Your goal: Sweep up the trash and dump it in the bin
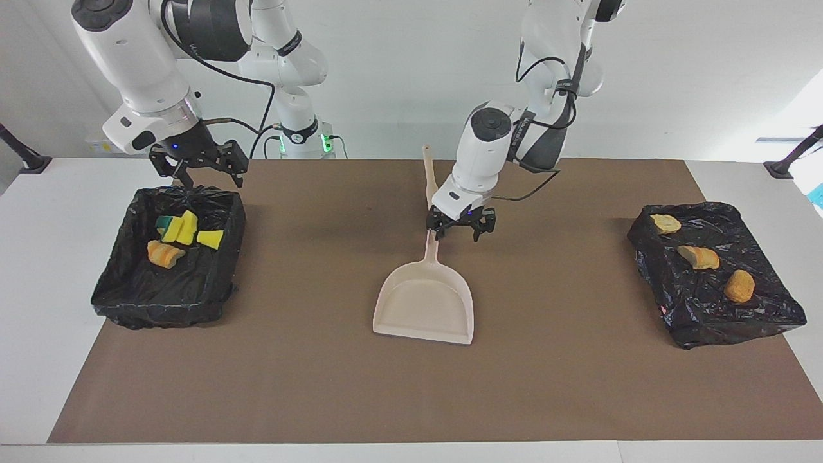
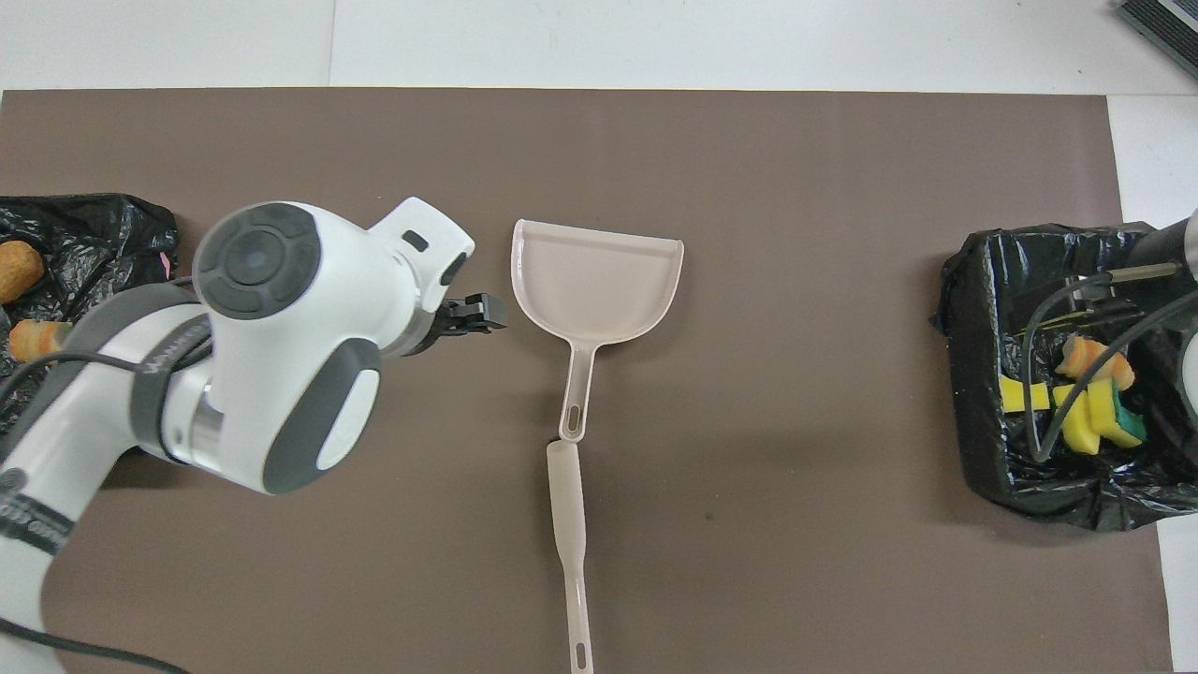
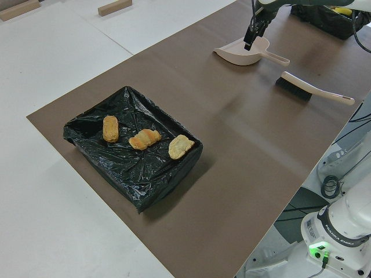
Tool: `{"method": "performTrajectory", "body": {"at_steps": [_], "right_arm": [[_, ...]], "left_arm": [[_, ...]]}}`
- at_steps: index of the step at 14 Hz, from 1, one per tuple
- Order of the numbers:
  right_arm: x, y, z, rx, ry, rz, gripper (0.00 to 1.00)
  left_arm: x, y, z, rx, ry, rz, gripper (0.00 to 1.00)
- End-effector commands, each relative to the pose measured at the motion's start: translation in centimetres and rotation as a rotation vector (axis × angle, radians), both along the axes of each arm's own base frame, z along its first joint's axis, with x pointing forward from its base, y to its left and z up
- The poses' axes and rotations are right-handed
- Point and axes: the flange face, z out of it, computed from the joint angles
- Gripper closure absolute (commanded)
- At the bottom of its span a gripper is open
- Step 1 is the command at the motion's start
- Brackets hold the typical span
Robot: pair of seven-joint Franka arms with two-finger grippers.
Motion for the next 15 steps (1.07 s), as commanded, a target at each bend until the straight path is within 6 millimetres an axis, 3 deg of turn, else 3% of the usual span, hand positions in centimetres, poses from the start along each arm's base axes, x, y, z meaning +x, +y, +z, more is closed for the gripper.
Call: {"method": "performTrajectory", "body": {"at_steps": [1,5,8,11,13,15], "right_arm": [[-0.1,0.0,0.3,0.015,-0.011,-0.018,0.0],[0.0,0.0,0.2,0.015,-0.013,-0.018,0.0],[0.0,0.1,0.2,0.015,-0.013,-0.01,0.0],[-0.1,0.1,0.3,0.015,-0.011,-0.01,0.0],[0.0,0.1,0.3,0.015,-0.014,-0.01,0.0],[0.0,0.0,0.3,0.015,-0.016,-0.015,0.0]], "left_arm": [[-0.5,7.5,3.4,0.021,0.039,-0.05,0.0],[-1.1,16.9,5.8,0.034,0.097,-0.12,0.0],[-1.4,21.5,9.5,0.074,0.067,-0.148,0.0],[-2.0,22.3,16.6,0.103,0.039,-0.164,0.0],[-2.5,21.6,18.5,0.104,0.051,-0.177,0.0],[-2.7,21.3,18.3,0.102,0.052,-0.185,0.0]]}}
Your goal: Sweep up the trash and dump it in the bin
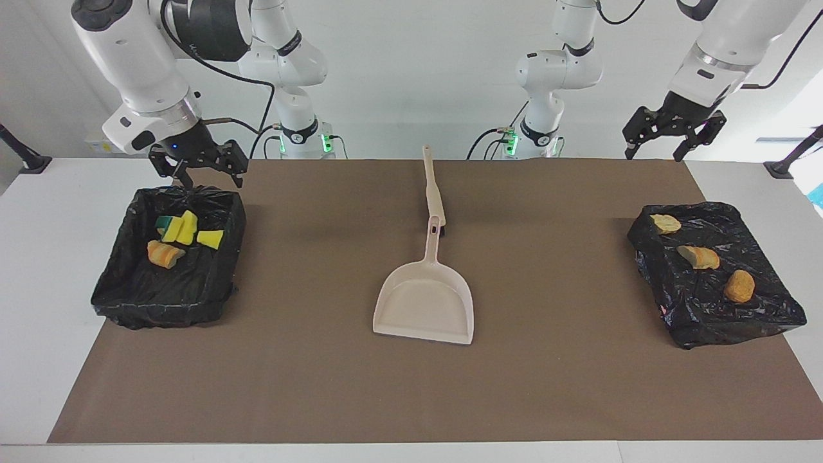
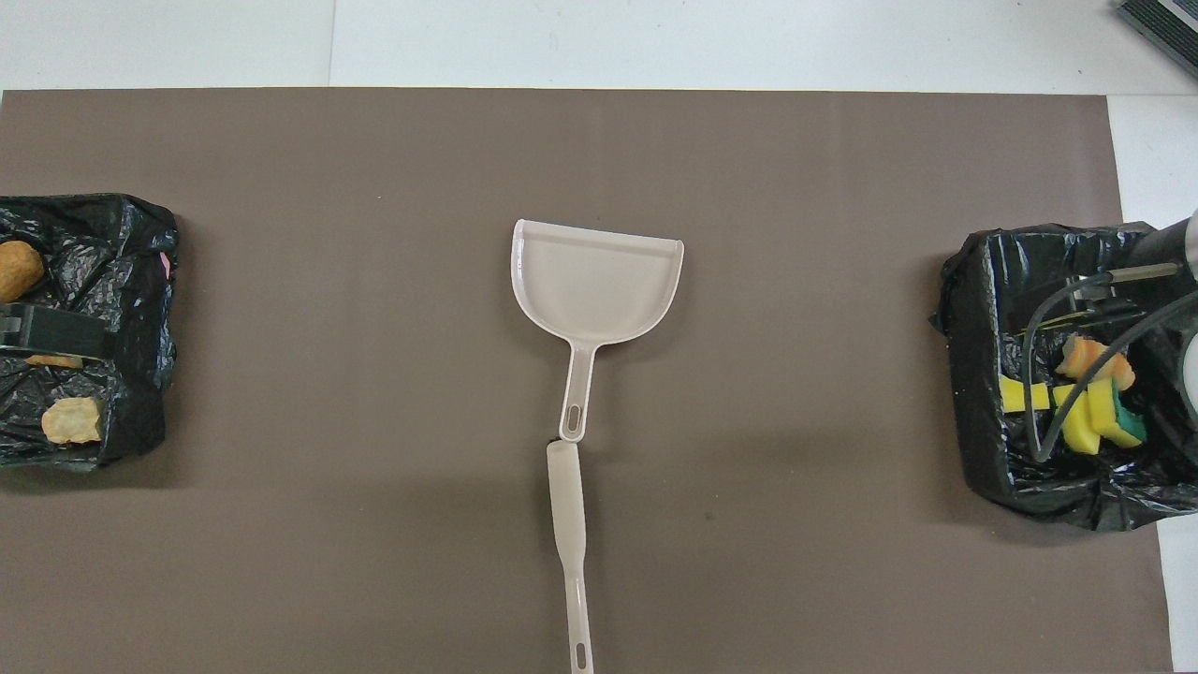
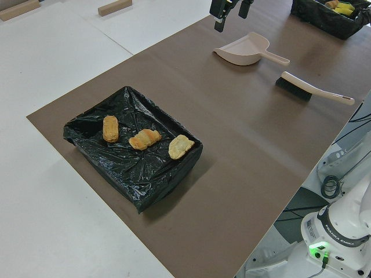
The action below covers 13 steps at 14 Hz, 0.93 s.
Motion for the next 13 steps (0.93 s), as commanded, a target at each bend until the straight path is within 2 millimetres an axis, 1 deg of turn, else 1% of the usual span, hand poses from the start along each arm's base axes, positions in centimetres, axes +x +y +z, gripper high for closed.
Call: {"method": "performTrajectory", "body": {"at_steps": [1,3,4,6,9,13], "right_arm": [[0.0,-0.1,0.2,0.015,-0.014,-0.017,0.0],[0.0,0.0,0.3,0.015,-0.016,-0.016,0.0],[0.0,0.1,0.2,0.015,-0.014,-0.014,0.0],[0.1,-0.1,0.3,0.015,-0.019,-0.02,0.0],[0.1,-0.1,0.3,0.015,-0.019,-0.017,0.0],[0.0,-0.4,0.3,0.013,-0.016,-0.025,0.0]], "left_arm": [[0.1,-0.1,-0.2,0.019,0.025,-0.015,0.0],[0.0,-0.5,-0.3,0.065,0.045,-0.021,0.0],[0.0,-1.2,-0.2,0.11,0.035,-0.039,0.0],[-0.1,-1.2,-0.1,0.097,0.019,-0.021,0.0],[0.4,-1.6,0.1,0.022,-0.015,0.048,0.0],[0.6,-1.6,0.0,-0.003,-0.027,0.056,0.0]]}}
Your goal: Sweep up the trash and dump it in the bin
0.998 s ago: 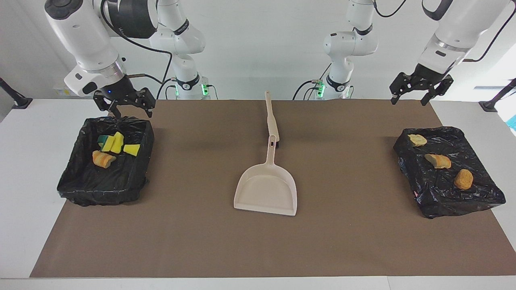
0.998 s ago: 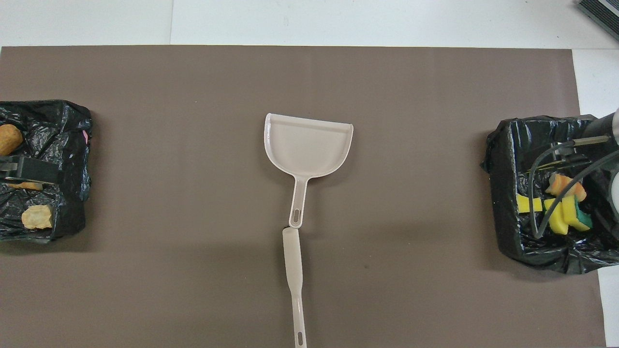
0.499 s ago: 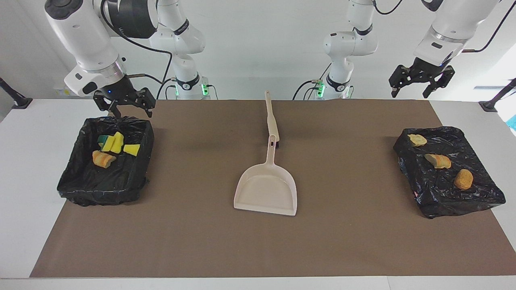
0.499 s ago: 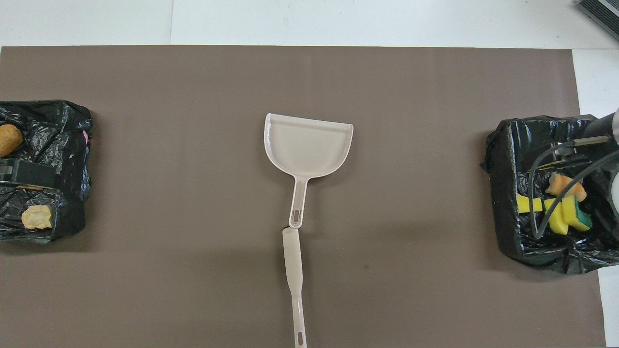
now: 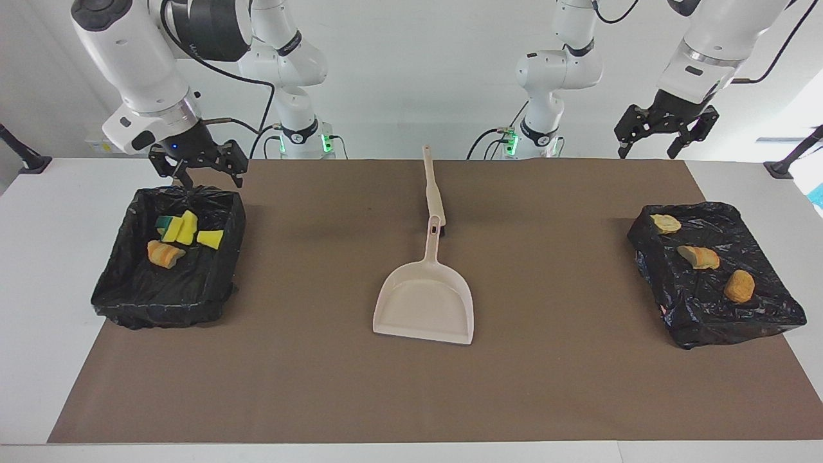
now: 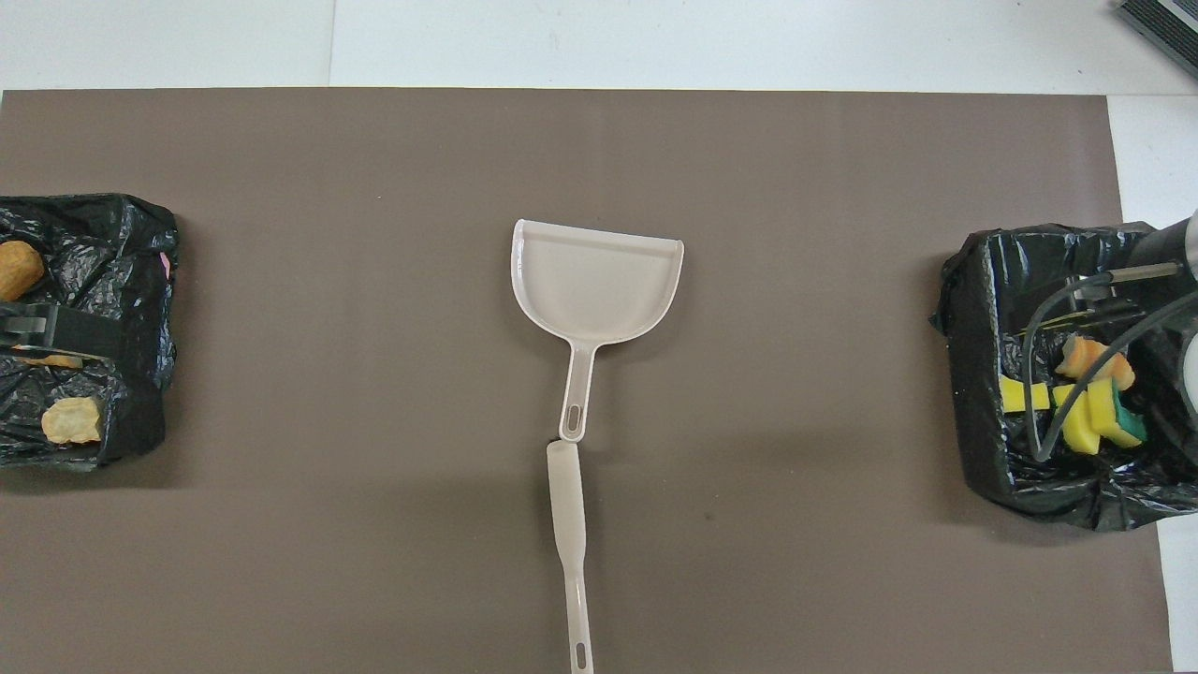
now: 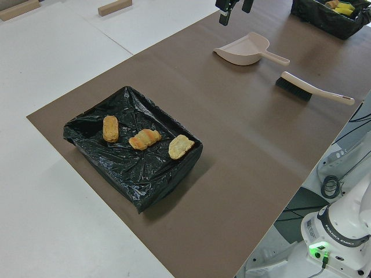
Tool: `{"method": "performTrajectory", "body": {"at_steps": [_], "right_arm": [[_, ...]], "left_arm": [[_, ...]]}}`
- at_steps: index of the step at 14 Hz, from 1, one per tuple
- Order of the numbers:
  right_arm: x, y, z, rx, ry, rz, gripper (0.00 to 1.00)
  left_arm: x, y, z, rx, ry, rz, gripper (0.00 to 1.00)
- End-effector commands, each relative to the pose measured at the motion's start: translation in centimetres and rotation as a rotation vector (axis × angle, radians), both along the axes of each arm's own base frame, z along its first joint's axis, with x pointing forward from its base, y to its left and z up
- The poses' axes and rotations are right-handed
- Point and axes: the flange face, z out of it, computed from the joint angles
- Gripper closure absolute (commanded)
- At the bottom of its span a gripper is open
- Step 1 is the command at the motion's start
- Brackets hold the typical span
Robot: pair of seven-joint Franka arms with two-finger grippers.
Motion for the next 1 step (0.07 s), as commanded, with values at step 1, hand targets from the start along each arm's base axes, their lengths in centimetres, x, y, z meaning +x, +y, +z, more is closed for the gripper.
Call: {"method": "performTrajectory", "body": {"at_steps": [1], "right_arm": [[0.03,-0.35,0.25,0.013,-0.016,-0.022,0.0]], "left_arm": [[0.23,0.09,0.2,-0.02,-0.021,0.016,0.0]]}}
